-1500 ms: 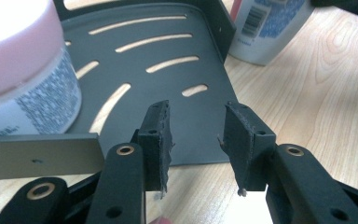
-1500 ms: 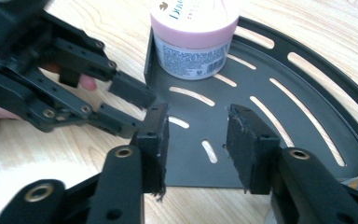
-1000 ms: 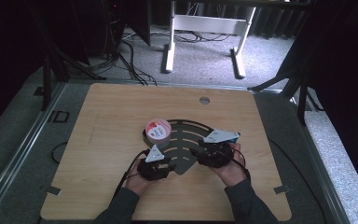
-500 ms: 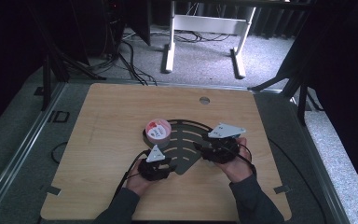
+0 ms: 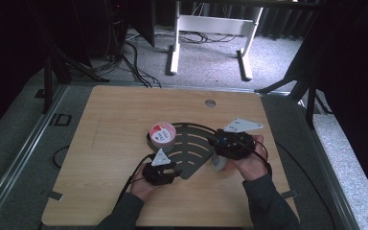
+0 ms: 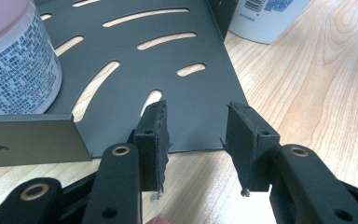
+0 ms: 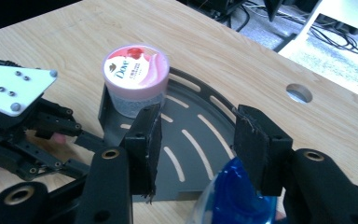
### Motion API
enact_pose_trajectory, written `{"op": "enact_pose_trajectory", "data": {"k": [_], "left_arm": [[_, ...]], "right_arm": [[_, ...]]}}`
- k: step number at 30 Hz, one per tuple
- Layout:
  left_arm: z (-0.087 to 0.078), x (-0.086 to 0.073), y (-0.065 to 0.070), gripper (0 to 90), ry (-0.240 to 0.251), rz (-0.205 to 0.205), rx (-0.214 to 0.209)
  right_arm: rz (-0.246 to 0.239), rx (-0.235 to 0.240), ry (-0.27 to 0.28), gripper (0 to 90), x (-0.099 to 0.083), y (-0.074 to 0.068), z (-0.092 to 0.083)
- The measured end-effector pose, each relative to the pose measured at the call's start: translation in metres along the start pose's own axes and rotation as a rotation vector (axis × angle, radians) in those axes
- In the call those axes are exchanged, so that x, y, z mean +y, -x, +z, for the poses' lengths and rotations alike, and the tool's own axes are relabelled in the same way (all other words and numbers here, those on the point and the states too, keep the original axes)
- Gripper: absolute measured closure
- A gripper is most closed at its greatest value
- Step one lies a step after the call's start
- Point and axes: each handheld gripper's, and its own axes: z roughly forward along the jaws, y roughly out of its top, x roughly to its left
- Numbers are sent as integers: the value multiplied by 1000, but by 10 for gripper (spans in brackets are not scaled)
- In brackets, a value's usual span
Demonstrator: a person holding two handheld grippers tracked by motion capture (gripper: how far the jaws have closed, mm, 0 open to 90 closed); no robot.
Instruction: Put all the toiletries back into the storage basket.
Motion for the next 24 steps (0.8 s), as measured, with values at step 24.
{"op": "enact_pose_trajectory", "data": {"k": [24], "left_arm": [[2,1,-4,569,-31,-29,-22]], "right_arm": [[53,-28,-213,506,-4,24,12]]}}
